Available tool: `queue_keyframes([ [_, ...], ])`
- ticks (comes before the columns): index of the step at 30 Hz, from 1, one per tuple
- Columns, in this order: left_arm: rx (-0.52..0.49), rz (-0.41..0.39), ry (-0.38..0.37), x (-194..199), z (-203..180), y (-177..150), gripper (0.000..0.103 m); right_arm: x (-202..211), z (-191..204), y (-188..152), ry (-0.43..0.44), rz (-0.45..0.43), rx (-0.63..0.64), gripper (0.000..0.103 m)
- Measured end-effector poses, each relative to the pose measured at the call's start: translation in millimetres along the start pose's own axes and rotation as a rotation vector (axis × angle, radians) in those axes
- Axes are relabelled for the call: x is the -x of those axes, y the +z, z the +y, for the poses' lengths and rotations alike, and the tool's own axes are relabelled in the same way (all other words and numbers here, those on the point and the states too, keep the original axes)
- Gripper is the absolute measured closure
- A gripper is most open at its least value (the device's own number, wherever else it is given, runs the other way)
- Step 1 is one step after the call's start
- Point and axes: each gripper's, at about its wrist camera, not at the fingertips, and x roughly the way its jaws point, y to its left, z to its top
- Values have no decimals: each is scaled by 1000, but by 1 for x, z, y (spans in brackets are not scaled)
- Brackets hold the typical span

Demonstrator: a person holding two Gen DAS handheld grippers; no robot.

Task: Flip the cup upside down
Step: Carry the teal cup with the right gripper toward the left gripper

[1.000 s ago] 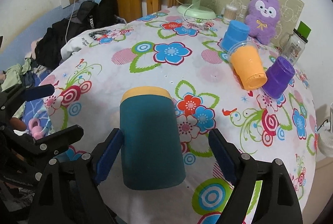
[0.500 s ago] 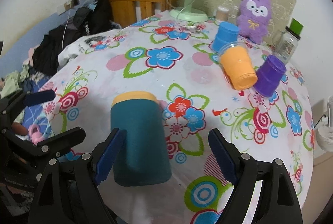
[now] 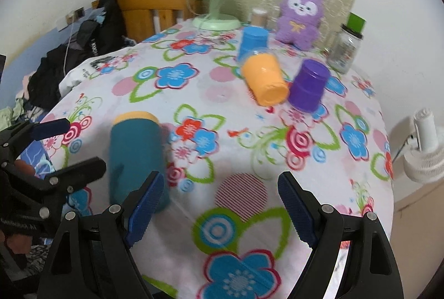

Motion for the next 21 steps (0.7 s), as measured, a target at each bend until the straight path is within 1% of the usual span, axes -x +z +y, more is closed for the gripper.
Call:
queue_keyframes([
  [4, -7, -9, -15, -3, -10, 6, 0, 6, -14, -7, -7, -12, -34, 17],
  [8, -4, 2, -32, -10, -20, 10, 0, 8, -25, -14, 4, -10, -67, 17],
  [15, 20, 55, -38, -32, -30, 12, 0, 6, -32, -24, 7, 6, -73, 17],
  [21, 45, 88, -23, -49, -36, 13, 0, 4, -36, -29, 16, 12, -70, 17],
])
